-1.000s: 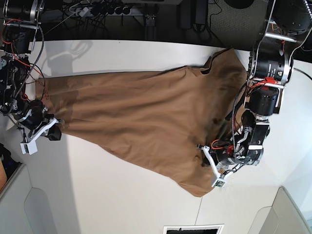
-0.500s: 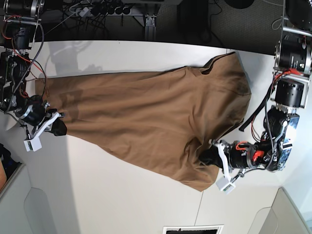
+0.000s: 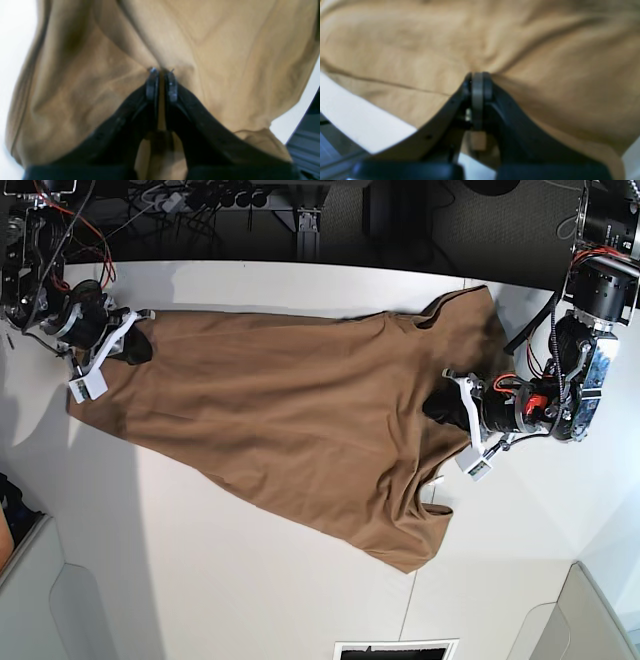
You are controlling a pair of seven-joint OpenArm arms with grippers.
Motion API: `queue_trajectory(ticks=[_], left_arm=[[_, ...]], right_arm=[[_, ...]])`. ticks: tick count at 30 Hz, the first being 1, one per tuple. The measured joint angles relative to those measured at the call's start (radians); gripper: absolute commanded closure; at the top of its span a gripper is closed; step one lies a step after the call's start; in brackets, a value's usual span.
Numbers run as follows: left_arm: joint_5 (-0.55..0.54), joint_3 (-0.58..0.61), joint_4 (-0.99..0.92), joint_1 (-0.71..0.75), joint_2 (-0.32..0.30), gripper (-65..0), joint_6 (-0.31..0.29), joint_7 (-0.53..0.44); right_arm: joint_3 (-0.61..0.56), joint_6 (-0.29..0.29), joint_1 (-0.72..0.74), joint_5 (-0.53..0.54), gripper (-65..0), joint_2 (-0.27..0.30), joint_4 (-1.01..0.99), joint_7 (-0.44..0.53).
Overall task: Layout the t-shirt on the table in an organized manner, then fold the t-shirt properly
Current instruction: 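Move the left gripper along the shirt to grasp its side edge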
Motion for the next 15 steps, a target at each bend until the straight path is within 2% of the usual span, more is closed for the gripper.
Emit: queue_trajectory(ticks=[2, 6, 8, 11, 15], left_arm=[[0.052, 0.0, 0.0, -0.002, 0.004, -8.3, 0.002, -0.043], [0.139, 0.0, 0.0, -0.008, 0.017, -8.0, 0.069, -0.1], [0.183, -0.002, -0.002, -0.019, 0.035, -7.3, 0.078, -0.106], [0.227, -0.003, -0.046, -0.062, 0.082, -7.2, 0.101, -0.101], [0.259, -0.004, -0.159, -0.143, 0.153, -7.2, 0.104, -0.108]], right_arm=[[0.0, 0.0, -0.043, 0.001, 0.0, -0.001, 0.066, 0.001], [0.0, -0.002, -0.122, 0.011, 0.0, -0.001, 0.152, -0.001], [0.0, 0.001, -0.158, 0.031, 0.0, -0.002, 0.179, 0.001], [0.0, 0.004, -0.185, 0.033, 0.0, -0.019, 0.188, -0.002], [0.0, 0.004, -0.194, 0.034, 0.0, -0.04, 0.189, -0.004]])
